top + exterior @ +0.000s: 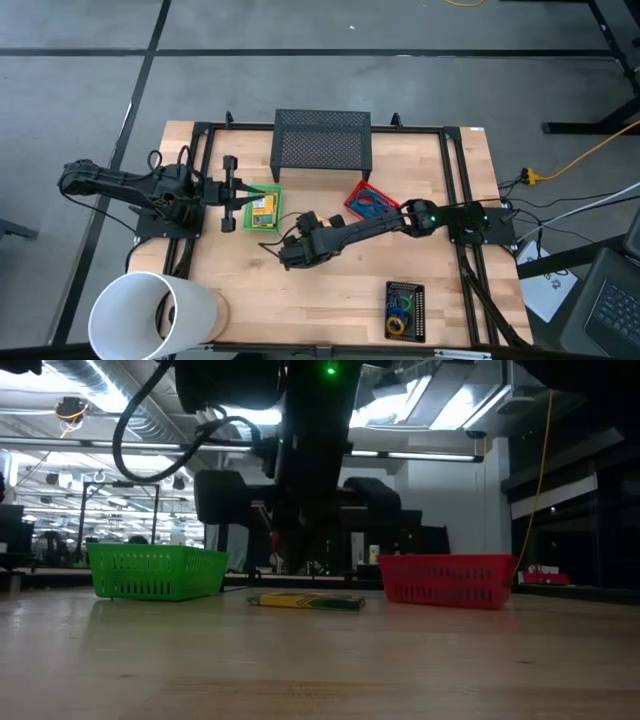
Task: Pick & Place Office Desk Supplies
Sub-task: Put the box of crayon into the black bin
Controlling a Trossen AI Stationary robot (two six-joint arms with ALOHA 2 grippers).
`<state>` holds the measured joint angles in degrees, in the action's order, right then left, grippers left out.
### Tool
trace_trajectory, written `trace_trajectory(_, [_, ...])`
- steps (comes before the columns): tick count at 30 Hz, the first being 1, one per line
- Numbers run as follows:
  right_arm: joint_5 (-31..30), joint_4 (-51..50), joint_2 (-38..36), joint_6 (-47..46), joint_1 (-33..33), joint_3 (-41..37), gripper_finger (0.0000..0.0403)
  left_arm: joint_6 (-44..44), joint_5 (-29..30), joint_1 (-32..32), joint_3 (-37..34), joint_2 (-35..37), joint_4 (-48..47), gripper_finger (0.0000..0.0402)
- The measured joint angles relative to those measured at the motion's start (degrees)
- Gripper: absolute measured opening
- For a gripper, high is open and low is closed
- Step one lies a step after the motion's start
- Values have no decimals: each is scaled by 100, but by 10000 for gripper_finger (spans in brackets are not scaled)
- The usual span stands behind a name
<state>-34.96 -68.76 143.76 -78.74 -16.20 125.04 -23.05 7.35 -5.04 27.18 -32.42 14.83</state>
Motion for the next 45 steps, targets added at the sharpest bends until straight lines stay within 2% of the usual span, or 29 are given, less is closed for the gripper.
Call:
trace_trajectory(9, [588, 96, 56, -103, -25, -14, 0, 16, -17, 0, 0, 0, -2, 35])
trace_trajectory(14, [679, 219, 52, -288, -84, -174, 0, 53, -256, 0, 0, 0, 0, 35])
trace_trajectory(25, [757, 550, 15, -294, -84, -412, 0, 79, -258, 0, 0, 0, 0, 35])
trace_trajectory(36, [1237, 1500, 129, -295, -77, -541, 0, 92, -256, 0, -1, 0, -2, 35])
trace_trajectory(42, [1164, 1348, 142, 517, -121, -104, 3, 94, -437, 0, -1, 0, 14, 35])
trace_trajectory(45, [1299, 1050, 118, 1010, -167, 231, 31, 94, -437, 0, 0, -22, 22, 35])
